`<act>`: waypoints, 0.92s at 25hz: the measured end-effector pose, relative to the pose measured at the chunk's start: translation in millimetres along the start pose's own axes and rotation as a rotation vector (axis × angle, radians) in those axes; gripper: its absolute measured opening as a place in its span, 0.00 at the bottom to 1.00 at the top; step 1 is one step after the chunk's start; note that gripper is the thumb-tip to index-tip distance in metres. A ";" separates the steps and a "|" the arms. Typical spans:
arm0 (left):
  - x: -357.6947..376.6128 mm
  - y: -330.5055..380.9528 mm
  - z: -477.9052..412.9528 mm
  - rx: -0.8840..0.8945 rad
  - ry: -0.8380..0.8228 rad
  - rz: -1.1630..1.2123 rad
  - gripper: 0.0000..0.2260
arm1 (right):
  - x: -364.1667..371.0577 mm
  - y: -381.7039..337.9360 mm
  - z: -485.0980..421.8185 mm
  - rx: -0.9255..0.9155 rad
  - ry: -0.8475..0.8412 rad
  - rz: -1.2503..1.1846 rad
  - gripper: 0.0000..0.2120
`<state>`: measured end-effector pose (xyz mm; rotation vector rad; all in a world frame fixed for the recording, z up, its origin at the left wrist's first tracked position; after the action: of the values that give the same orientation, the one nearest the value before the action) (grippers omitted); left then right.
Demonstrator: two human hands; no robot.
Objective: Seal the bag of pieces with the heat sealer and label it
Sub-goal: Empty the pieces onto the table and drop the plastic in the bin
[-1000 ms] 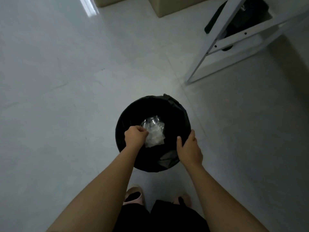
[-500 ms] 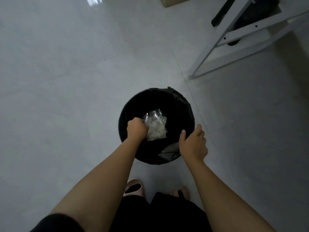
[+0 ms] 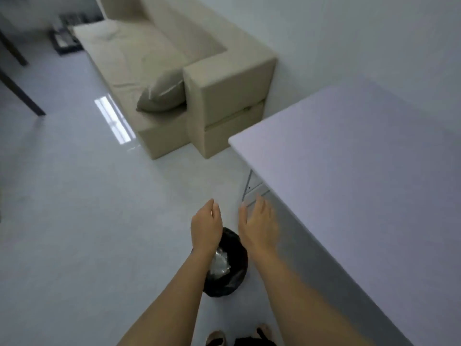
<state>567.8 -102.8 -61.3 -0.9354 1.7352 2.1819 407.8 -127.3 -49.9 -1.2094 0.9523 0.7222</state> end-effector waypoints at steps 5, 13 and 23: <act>23.2 216.5 15.5 0.386 -0.154 0.001 0.18 | -219.3 43.0 -27.6 0.173 0.345 0.003 0.27; 189.3 473.9 194.5 0.900 -0.518 0.143 0.18 | -469.4 297.6 75.7 0.594 0.822 0.099 0.27; 472.4 553.0 385.0 0.963 -0.795 0.052 0.16 | -547.9 640.4 183.8 0.948 0.834 0.204 0.28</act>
<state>-222.4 -10.7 148.9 0.1946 1.9491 1.1368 -352.8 211.5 175.3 -0.5183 1.8445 -0.1768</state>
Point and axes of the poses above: each hand's wrist, its own z-axis away from the middle knuckle, its own x-axis out of the palm, y = z × x, the point moved 10 cm from there along -z, towards the middle knuckle, and after that the axes turned 6 degrees about x, right-handed, at the moved point
